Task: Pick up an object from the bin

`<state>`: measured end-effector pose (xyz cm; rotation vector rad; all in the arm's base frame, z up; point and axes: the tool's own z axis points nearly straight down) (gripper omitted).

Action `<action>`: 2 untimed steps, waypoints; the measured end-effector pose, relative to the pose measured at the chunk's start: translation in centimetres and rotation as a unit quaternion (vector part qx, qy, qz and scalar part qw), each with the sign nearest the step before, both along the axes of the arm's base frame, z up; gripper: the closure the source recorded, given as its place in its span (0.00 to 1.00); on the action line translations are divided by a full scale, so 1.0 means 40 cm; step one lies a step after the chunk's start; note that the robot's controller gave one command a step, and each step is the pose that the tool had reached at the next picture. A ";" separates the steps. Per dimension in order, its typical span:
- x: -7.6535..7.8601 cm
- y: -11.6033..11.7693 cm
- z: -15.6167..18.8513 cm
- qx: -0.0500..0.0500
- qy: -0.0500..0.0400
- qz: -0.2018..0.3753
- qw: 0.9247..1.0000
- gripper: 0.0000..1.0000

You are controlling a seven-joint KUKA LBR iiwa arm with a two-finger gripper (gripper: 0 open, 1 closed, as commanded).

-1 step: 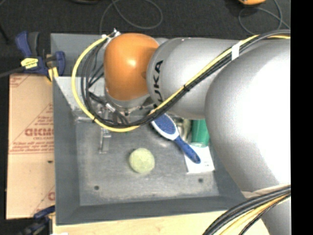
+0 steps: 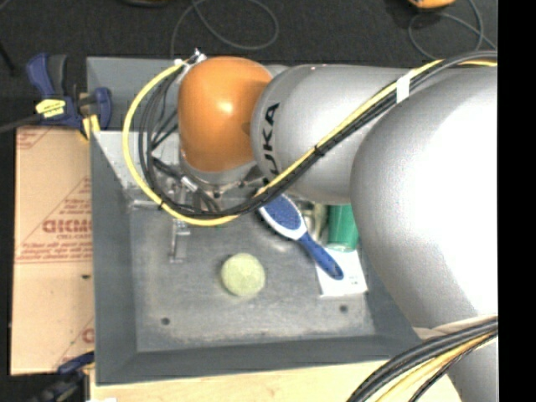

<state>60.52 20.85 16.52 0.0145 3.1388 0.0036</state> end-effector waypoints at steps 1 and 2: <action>-0.128 0.019 -0.062 -0.001 -0.002 0.020 1.000 0.00; -0.265 0.008 -0.135 -0.001 0.004 0.036 0.999 0.00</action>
Offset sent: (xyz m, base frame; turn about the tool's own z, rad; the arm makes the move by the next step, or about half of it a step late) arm -0.0443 -0.0458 -0.0783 -0.0640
